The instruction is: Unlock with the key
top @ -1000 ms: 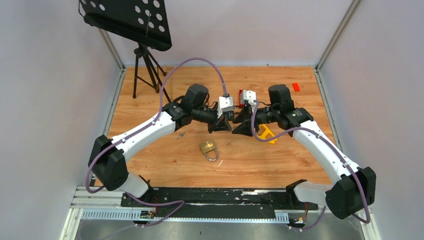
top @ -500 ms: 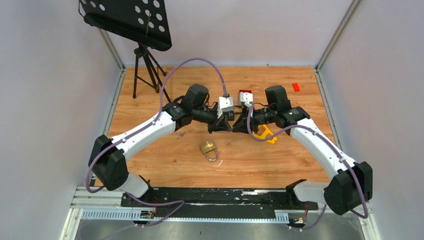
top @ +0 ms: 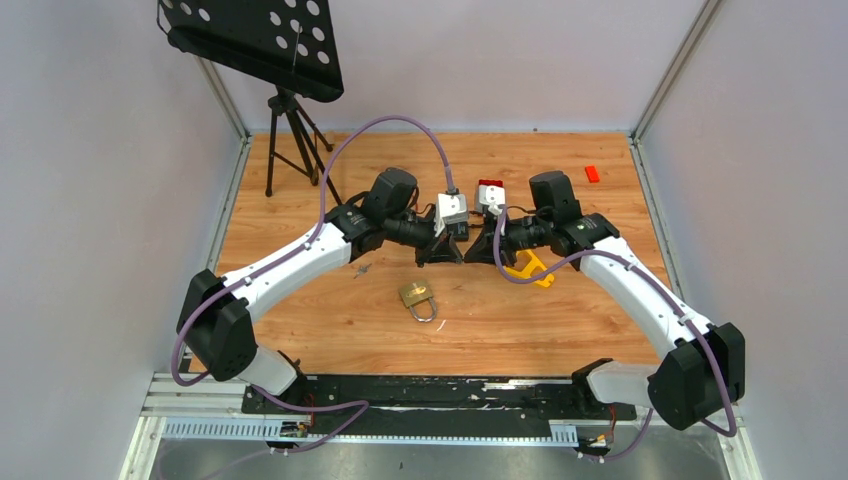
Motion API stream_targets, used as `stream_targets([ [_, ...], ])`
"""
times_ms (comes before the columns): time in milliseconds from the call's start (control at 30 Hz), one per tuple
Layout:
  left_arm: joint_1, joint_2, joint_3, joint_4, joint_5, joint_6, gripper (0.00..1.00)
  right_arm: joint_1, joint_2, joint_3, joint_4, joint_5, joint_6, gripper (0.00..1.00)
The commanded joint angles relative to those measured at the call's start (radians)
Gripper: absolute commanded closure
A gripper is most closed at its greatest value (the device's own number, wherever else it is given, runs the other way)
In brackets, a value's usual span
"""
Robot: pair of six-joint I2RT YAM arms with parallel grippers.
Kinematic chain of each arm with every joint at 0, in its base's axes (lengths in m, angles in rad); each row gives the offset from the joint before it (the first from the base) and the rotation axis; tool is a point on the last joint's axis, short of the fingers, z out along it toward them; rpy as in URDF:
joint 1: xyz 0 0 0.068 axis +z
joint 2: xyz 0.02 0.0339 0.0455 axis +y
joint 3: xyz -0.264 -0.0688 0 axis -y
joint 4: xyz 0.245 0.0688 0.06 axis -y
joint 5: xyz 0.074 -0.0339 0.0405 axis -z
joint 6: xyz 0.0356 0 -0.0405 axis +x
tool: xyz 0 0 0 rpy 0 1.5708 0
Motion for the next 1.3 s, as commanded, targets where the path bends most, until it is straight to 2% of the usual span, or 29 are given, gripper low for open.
stream_targets([
  [0, 0.005, -0.012, 0.009, 0.026, 0.001, -0.012, 1.0, 0.007, -0.026, -0.012, 0.017, 0.018, -0.022, 1.0],
  [467, 0.027, -0.028, 0.0, 0.005, 0.002, 0.019, 0.99, 0.005, -0.039, -0.017, 0.005, 0.037, -0.046, 1.0],
  [567, 0.038, -0.039, -0.001, 0.002, -0.009, 0.025, 0.85, 0.005, -0.037, -0.019, -0.009, 0.04, -0.061, 1.0],
  [700, 0.067, -0.064, -0.003, -0.012, -0.037, 0.055, 0.55, 0.001, -0.04, -0.034, -0.013, 0.047, -0.072, 1.0],
  [867, 0.095, -0.108, -0.027, -0.071, -0.123, 0.14, 0.32, -0.014, -0.052, -0.05, -0.007, 0.045, -0.075, 1.0],
  [933, 0.097, -0.122, -0.05, -0.087, -0.172, 0.177, 0.26, -0.021, -0.06, -0.057, -0.002, 0.044, -0.075, 1.0],
  [1100, 0.096, -0.12, -0.123, -0.124, -0.253, 0.257, 0.22, -0.065, -0.096, -0.071, 0.017, 0.039, -0.063, 1.0],
  [1267, 0.081, -0.084, -0.162, -0.156, -0.305, 0.32, 0.25, -0.162, -0.134, -0.079, 0.043, 0.019, -0.028, 1.0],
])
